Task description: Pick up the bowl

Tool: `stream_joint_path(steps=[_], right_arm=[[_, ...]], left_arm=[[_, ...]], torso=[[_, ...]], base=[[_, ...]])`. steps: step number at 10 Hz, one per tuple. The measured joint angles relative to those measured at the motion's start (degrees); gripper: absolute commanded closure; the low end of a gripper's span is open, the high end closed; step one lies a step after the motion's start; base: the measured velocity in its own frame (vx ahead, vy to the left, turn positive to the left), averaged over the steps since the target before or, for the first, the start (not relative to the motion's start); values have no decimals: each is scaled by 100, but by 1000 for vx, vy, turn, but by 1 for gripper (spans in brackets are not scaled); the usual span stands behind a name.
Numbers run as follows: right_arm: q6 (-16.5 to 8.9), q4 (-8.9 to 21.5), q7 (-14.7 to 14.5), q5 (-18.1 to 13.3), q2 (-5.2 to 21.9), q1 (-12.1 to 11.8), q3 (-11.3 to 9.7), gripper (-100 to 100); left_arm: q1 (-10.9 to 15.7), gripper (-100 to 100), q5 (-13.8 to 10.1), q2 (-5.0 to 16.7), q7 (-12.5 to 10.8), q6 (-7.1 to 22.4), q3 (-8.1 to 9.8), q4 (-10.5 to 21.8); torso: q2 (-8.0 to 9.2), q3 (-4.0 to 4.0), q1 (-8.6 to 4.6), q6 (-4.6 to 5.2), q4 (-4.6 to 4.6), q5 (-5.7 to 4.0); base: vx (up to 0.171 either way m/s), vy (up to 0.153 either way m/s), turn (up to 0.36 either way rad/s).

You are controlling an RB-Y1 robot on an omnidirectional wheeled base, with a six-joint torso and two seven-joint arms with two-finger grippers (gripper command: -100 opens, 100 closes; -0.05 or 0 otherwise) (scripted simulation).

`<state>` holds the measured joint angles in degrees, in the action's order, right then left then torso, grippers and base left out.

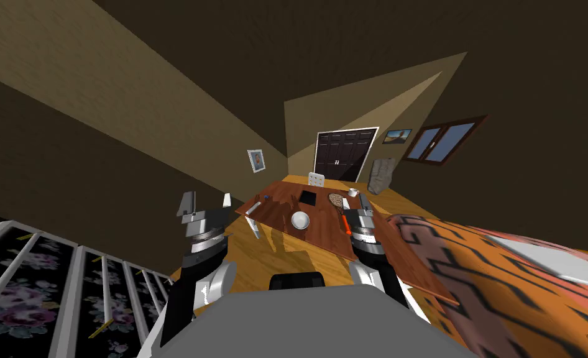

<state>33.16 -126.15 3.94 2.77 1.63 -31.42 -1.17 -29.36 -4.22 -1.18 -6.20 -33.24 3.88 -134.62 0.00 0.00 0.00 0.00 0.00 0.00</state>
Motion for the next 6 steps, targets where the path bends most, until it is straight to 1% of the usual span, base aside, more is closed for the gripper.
stream_joint_path(steps=[2, 5, 6], right_arm=[[-179, 6, -143, 0, 254, 63, -52, -100], [-603, 39, -455, 17, 705, 248, -152, -100], [-741, 90, -595, 13, 867, 311, -222, -100]], left_arm=[[1, 0, 0, 0, 0, 0, 0, 0], [1, 0, 0, 0, 0, 0, 0, 0], [1, 0, 0, 0, 0, 0, 0, 0]], torso=[[13, 7, -4, -2, 3, 0], [12, 7, -2, -2, 3, 0], [11, 7, -1, -2, 2, 0]], base=[[-46, -12, 151], [-36, 1, 192], [-29, 7, 213]])
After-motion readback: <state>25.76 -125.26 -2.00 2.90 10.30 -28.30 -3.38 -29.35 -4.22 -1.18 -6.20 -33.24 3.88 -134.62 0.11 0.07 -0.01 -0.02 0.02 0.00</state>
